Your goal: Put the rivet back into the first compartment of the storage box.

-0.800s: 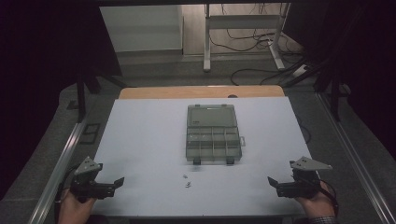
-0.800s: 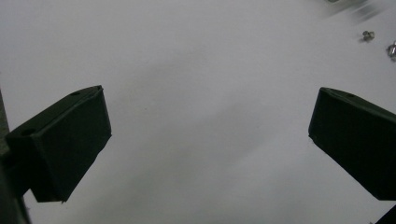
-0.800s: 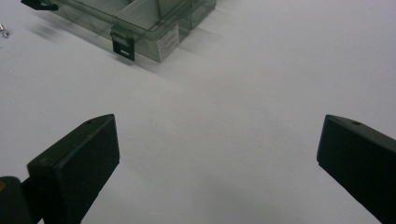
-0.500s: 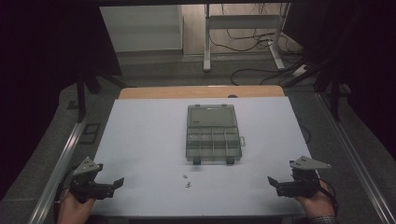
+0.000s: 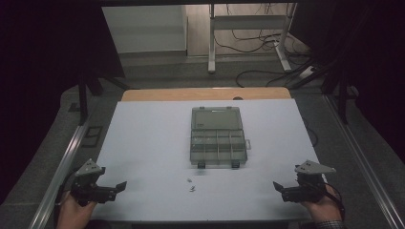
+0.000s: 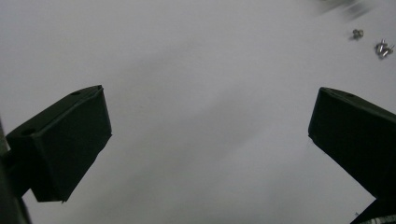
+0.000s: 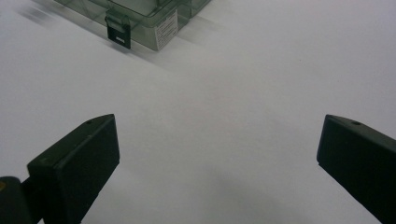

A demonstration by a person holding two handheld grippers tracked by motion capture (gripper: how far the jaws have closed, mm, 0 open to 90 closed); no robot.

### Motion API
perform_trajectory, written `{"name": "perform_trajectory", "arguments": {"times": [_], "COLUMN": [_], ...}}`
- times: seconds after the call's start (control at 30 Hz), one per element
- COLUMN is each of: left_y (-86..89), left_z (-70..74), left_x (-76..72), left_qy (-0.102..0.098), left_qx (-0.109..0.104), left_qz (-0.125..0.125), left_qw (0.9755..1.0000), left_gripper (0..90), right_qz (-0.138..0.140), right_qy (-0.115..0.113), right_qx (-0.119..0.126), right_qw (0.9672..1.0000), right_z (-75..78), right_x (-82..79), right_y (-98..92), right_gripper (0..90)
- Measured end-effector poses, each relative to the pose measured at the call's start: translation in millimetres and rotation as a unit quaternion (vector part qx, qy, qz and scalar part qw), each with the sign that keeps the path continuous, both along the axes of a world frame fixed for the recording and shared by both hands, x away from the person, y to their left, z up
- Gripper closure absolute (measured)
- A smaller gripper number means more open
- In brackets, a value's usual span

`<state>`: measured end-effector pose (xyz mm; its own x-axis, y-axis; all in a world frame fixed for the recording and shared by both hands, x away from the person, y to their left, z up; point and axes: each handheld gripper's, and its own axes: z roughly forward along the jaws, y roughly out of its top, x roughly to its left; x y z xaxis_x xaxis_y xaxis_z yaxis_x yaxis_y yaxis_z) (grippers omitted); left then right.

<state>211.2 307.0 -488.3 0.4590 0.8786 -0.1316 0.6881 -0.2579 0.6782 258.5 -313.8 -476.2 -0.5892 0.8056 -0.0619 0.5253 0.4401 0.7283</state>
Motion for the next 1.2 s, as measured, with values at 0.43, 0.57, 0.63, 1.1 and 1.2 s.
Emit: {"name": "perform_trajectory", "arguments": {"times": [0.43,0.57,0.63,1.1,1.2], "left_y": [-5.0,-14.8,-20.6,-39.8,-50.6], "left_z": [29.1,36.6,37.8,55.3,52.9], "left_x": [25.2,34.8,38.2,54.7,58.0], "left_qy": [0.021,0.029,0.033,0.046,0.047], "left_qx": [-0.016,-0.01,-0.007,0.007,0.005], "left_qz": [-0.02,-0.037,-0.044,-0.088,-0.097], "left_qw": [0.9995,0.9989,0.9985,0.995,0.9942], "left_gripper": [0.6,0.9,1.1,0.2,0.0], "right_qz": [0.0,0.0,0.0,-0.003,-0.003], "right_qy": [0.0,0.0,0.001,0.0,0.0], "right_qx": [-0.006,-0.008,-0.009,-0.009,-0.009], "right_qw": [1.0,1.0,1.0,1.0,1.0], "right_z": [-1.2,-1.3,-1.3,-1.0,-0.9], "right_x": [1.2,1.8,1.9,2.3,2.2], "right_y": [1.7,2.5,2.7,2.1,2.0], "right_gripper": [0.0,0.0,0.0,0.0,0.0]}}
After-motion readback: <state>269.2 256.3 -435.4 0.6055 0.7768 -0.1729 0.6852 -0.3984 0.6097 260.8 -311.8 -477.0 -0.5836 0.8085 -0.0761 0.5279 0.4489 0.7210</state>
